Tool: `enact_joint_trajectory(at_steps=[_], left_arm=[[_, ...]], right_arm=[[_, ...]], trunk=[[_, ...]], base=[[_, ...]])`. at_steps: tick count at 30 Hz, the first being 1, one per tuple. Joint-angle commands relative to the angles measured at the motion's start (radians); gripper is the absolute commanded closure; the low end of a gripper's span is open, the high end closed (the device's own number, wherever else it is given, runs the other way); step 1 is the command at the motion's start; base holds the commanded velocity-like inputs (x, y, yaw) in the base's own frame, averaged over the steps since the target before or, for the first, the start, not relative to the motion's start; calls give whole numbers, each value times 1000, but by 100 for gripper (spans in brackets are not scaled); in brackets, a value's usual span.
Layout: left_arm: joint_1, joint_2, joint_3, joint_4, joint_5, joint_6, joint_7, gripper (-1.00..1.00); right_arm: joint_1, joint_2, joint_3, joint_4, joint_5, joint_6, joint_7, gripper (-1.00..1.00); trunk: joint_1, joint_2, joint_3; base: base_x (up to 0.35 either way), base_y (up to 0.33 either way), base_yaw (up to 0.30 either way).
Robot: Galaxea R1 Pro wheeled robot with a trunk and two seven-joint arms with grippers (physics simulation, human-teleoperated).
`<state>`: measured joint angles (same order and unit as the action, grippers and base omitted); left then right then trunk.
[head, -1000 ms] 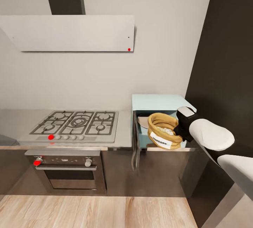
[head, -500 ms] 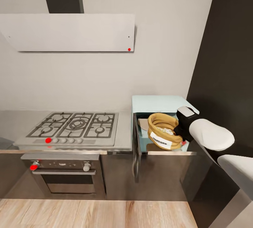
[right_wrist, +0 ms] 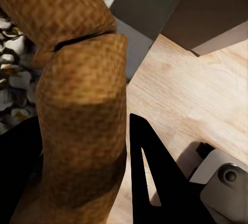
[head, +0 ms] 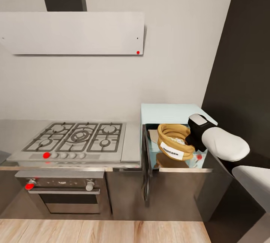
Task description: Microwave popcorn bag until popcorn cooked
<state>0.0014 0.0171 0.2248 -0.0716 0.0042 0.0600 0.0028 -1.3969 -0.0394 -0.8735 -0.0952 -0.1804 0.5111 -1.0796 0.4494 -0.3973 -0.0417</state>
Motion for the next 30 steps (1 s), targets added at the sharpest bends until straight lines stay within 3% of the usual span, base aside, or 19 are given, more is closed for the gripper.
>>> enact_joint_trajectory(at_steps=[1, 30], left_arm=[[0, 0, 4, -2, 0, 6, 0, -100], [0, 0, 4, -4, 0, 6, 0, -100]], right_arm=[[-6, -1, -7, -3, -10, -3, -3, 100], [-6, -1, -7, -3, -10, -3, -3, 100]], trunk=[[1, -3, -2], [1, -3, -2]], base=[[38, 0, 0], [94, 40, 0]])
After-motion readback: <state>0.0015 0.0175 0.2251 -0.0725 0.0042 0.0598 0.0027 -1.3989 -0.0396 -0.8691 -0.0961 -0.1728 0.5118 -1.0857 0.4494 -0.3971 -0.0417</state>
